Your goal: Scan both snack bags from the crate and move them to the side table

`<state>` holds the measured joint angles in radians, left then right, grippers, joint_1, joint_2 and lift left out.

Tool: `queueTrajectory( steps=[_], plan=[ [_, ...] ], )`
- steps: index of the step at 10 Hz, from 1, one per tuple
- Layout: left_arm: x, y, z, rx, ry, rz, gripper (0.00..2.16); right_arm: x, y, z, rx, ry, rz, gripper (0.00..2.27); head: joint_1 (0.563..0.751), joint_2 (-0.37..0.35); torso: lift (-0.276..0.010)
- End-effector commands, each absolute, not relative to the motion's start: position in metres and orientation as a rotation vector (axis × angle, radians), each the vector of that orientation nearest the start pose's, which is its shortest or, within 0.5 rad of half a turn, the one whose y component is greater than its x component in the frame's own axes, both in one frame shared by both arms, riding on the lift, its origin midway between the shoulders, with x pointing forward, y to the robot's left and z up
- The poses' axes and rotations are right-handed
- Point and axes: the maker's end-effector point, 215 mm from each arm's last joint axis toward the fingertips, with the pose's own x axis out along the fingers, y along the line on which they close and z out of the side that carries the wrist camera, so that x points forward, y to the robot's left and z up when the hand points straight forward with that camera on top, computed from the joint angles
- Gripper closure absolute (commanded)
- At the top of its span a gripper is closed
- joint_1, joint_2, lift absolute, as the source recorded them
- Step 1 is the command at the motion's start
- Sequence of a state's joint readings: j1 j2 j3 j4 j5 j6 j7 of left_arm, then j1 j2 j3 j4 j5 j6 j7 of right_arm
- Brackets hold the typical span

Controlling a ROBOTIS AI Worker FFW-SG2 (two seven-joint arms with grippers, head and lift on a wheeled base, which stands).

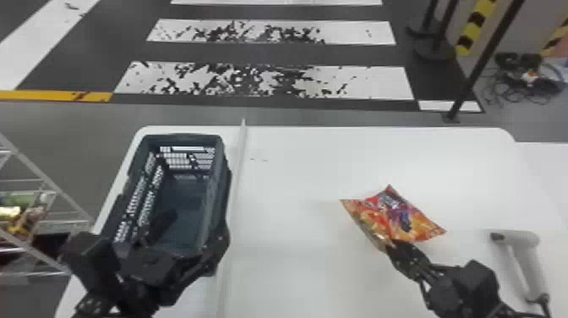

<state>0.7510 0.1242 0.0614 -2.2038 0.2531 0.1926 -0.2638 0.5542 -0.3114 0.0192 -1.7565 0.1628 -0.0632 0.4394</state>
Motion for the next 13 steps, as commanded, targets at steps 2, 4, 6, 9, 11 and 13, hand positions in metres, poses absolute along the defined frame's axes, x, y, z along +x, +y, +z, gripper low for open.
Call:
queueTrajectory(
  steps=[2, 4, 6, 9, 11, 13],
  plan=[
    [0.355, 0.197, -0.402, -0.157, 0.299, -0.291, 0.06, 0.367, -0.230, -0.485, -0.177, 0.428, 0.564, 2.24, 0.695, -0.021, -0.029],
    [0.354, 0.197, -0.402, -0.157, 0.298, -0.296, 0.06, 0.362, -0.241, -0.471, 0.096, 0.534, 0.588, 2.24, 0.695, -0.043, -0.029],
    [0.354, 0.196, -0.402, -0.158, 0.297, -0.300, 0.06, 0.348, -0.234, -0.446, 0.316, 0.588, 0.625, 2.24, 0.695, -0.063, -0.029],
    [0.354, 0.192, -0.401, -0.161, 0.294, -0.308, 0.06, 0.329, -0.211, -0.419, 0.516, 0.649, 0.683, 2.24, 0.695, -0.054, -0.029],
    [0.354, 0.193, -0.402, -0.159, 0.294, -0.311, 0.06, 0.310, -0.195, -0.418, 0.676, 0.755, 0.721, 2.24, 0.695, -0.031, -0.029],
    [0.354, 0.193, -0.402, -0.160, 0.292, -0.310, 0.06, 0.292, -0.187, -0.406, 0.801, 0.822, 0.751, 2.24, 0.695, -0.003, -0.029]
  ],
)
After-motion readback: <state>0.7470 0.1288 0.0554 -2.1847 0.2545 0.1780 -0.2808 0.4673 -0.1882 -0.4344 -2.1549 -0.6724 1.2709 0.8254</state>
